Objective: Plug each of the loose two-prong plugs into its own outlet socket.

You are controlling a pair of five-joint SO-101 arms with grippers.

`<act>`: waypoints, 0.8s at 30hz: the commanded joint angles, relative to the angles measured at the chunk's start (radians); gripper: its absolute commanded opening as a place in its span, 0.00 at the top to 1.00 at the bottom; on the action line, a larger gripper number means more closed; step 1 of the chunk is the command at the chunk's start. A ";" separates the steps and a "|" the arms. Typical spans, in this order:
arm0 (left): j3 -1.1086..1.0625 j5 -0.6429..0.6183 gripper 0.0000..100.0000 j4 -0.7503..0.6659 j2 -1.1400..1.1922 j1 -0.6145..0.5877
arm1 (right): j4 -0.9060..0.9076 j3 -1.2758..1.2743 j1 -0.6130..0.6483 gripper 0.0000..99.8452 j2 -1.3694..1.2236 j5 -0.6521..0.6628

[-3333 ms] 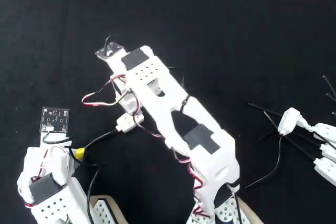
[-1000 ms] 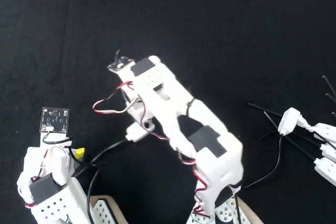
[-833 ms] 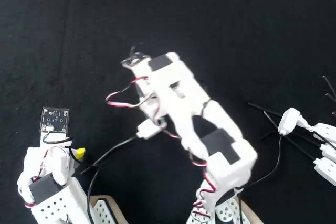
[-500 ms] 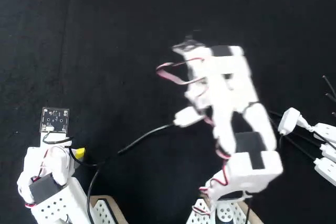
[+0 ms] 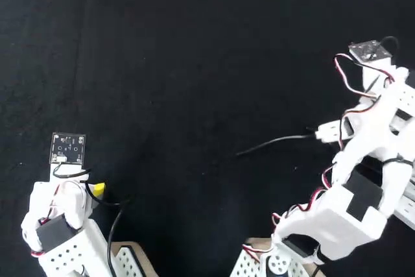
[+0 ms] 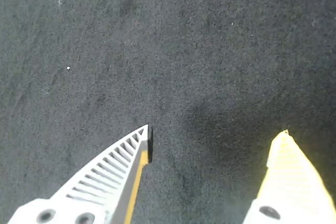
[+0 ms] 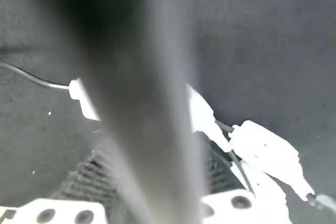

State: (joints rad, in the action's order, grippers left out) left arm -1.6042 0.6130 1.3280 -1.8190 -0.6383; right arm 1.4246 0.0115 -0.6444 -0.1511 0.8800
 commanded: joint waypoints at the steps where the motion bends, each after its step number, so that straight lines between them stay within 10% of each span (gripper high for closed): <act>1: 0.002 0.008 0.65 0.005 -0.003 -0.010 | -0.018 0.024 -0.003 0.99 0.027 0.009; 12: 0.002 0.008 0.65 0.005 -0.003 -0.010 | 0.101 0.024 0.025 0.66 0.120 0.009; 17: 0.002 0.008 0.65 0.008 -0.003 -0.010 | 0.336 -0.018 0.078 0.77 0.302 0.005; 24: 0.002 0.008 0.65 0.008 -0.003 -0.010 | 0.229 -0.469 0.229 0.97 0.694 -0.034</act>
State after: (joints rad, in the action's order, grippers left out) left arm -1.6042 0.6130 1.3280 -1.8190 -0.6383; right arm 1.7054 -0.2754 -0.4833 0.3521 0.8585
